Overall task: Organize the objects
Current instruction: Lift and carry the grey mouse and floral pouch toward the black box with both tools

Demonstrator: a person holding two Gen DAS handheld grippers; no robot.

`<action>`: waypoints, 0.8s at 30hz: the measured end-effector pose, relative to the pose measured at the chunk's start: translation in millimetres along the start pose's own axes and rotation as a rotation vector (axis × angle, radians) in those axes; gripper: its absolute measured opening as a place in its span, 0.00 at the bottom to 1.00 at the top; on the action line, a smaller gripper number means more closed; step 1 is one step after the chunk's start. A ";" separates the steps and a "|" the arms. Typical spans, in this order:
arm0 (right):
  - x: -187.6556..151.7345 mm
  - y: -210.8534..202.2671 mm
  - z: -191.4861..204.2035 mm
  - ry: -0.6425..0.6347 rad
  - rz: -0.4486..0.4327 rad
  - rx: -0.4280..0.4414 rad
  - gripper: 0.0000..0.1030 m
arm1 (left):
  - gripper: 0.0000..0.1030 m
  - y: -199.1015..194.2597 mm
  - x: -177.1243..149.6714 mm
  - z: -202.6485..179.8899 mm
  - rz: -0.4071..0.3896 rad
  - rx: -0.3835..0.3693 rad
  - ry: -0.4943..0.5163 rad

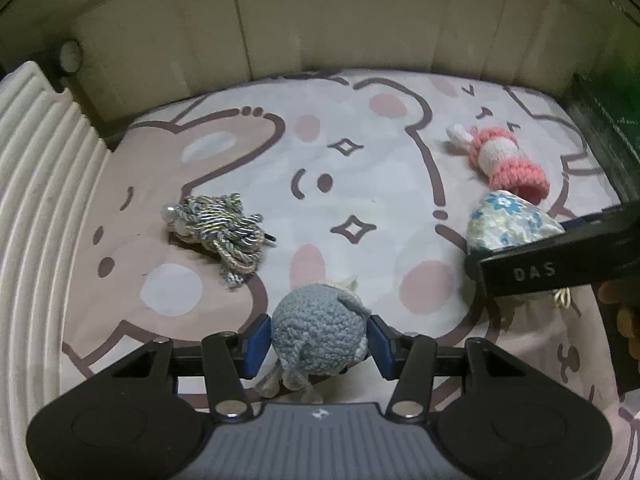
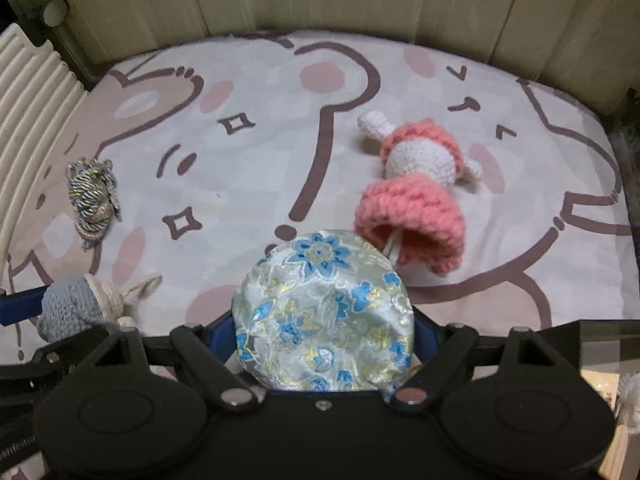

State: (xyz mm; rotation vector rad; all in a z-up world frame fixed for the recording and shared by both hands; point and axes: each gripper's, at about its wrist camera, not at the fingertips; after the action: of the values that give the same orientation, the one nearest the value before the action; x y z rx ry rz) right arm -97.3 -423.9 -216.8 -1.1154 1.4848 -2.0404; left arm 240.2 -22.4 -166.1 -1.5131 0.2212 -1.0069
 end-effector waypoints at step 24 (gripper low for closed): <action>-27.9 -105.8 -5.3 0.050 -0.224 -0.006 0.82 | 0.51 -80.3 -2.4 1.2 -0.131 -0.002 -0.098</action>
State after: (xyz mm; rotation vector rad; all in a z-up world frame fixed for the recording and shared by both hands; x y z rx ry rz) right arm -69.2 -362.1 -130.8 -1.2938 1.4469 -2.2281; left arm 207.0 -0.8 -96.2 -1.5908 0.0543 -1.0333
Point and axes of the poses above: each gripper's, at about its wrist camera, not at the fingertips, and y roughly the way its jaws point, z to its left, x to its top, and after that the axes turned 7 degrees about -y, right-handed
